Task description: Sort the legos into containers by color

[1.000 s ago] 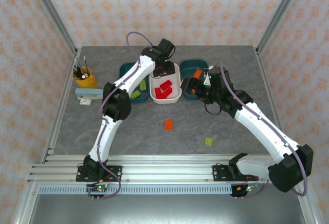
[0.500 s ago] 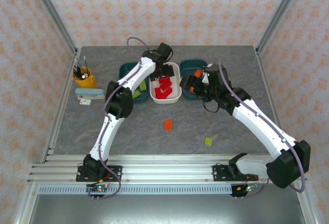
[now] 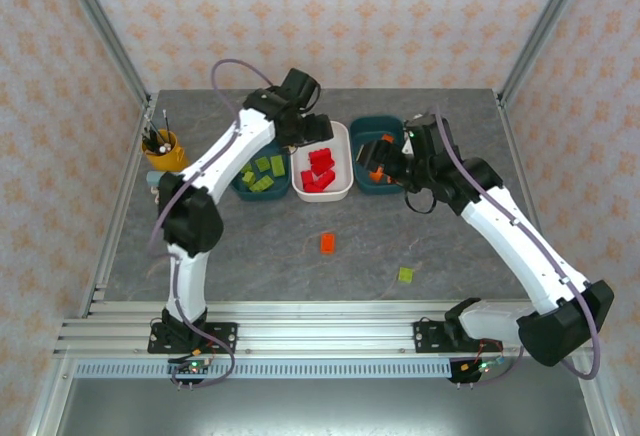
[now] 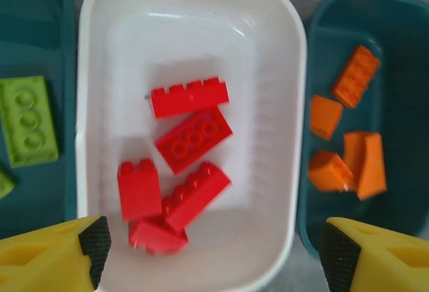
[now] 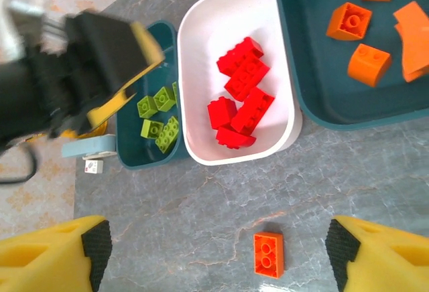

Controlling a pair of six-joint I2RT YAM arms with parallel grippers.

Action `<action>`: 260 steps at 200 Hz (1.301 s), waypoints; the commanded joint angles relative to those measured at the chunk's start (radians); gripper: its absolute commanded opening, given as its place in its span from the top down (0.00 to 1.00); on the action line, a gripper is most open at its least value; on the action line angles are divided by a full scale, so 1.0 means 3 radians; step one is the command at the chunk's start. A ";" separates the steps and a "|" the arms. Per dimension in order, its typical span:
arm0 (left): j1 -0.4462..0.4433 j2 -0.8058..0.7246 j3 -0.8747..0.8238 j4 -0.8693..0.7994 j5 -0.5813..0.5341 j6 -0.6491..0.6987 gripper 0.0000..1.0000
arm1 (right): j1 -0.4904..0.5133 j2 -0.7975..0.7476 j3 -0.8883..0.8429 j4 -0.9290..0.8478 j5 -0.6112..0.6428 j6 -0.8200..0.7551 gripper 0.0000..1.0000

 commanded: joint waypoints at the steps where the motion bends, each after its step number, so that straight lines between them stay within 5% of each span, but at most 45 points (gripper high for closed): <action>1: -0.0055 -0.0431 -0.0510 0.0173 0.0098 -0.0109 0.17 | 0.0027 -0.0013 0.0100 -0.0328 0.0189 0.0118 0.19; 42: -0.0137 -0.1377 -0.1587 0.0250 -0.0012 -0.0183 0.18 | 0.0636 0.0600 0.0408 -0.0869 0.0744 0.0162 0.24; 79: -0.0142 -0.2511 -0.2713 0.0280 -0.0407 -0.0224 0.16 | 0.1162 0.1391 0.0520 -0.0850 0.0846 0.0404 0.34; 131: -0.0140 -0.3938 -0.3771 0.0335 -0.0174 -0.0436 0.15 | 0.1347 0.2179 0.0605 -0.0717 0.0695 0.0428 0.35; 210: -0.0139 -0.4268 -0.3900 0.0291 0.0013 -0.0567 0.16 | 0.1305 0.2519 0.0371 -0.0414 0.0386 0.0530 0.43; 260: -0.0143 -0.4272 -0.3960 0.0360 0.0170 -0.0565 0.16 | 0.1271 0.2574 0.0302 -0.0347 0.0340 0.0561 0.64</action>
